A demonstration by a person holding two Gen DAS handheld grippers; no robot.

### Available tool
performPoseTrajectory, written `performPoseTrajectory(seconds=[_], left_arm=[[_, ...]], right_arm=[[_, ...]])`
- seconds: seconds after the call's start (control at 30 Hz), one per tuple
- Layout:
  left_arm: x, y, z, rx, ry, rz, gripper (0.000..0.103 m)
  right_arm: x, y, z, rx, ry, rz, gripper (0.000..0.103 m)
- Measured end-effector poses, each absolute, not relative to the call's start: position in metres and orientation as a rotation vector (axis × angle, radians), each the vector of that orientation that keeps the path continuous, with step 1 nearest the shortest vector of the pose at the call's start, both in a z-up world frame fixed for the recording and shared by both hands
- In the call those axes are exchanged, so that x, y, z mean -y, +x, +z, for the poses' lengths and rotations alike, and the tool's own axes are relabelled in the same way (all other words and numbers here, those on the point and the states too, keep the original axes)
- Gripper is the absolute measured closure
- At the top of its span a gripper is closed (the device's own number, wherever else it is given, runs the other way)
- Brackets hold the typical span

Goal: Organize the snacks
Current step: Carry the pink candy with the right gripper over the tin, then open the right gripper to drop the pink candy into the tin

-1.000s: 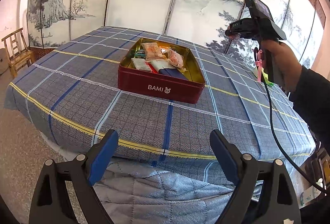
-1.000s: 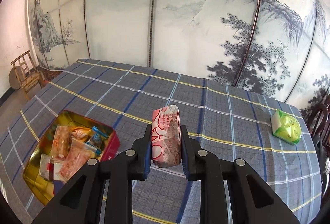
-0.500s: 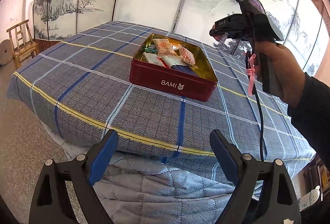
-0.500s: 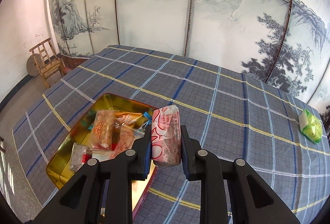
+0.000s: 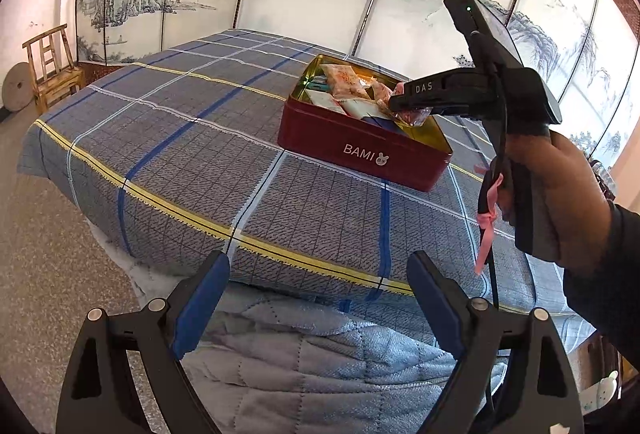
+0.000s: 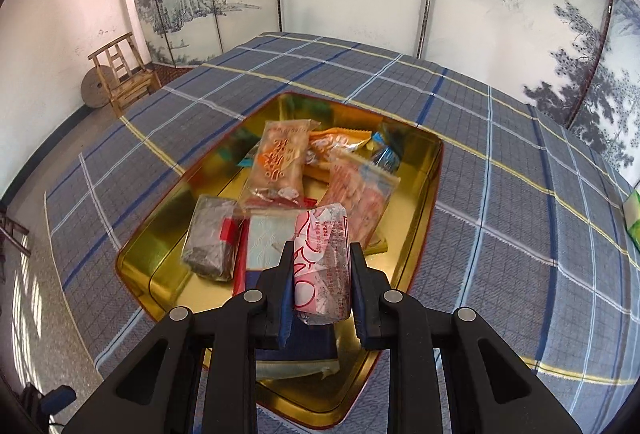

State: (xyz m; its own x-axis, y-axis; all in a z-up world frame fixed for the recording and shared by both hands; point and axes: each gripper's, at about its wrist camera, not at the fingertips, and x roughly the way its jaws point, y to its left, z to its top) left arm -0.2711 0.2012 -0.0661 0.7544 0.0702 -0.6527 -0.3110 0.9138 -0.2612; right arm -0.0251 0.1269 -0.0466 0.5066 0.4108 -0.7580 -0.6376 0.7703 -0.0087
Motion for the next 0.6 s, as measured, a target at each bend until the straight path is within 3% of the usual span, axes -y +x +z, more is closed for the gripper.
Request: performPoseTrajectory(seconds=[0.6], left_arm=[[-0.192,-0.2644,-0.0687,-0.725,-0.33,0.229,0.015]], right_arm=[[-0.1238,-0.0255,-0.0524,-0.825,-0.294,0.632,0.078]])
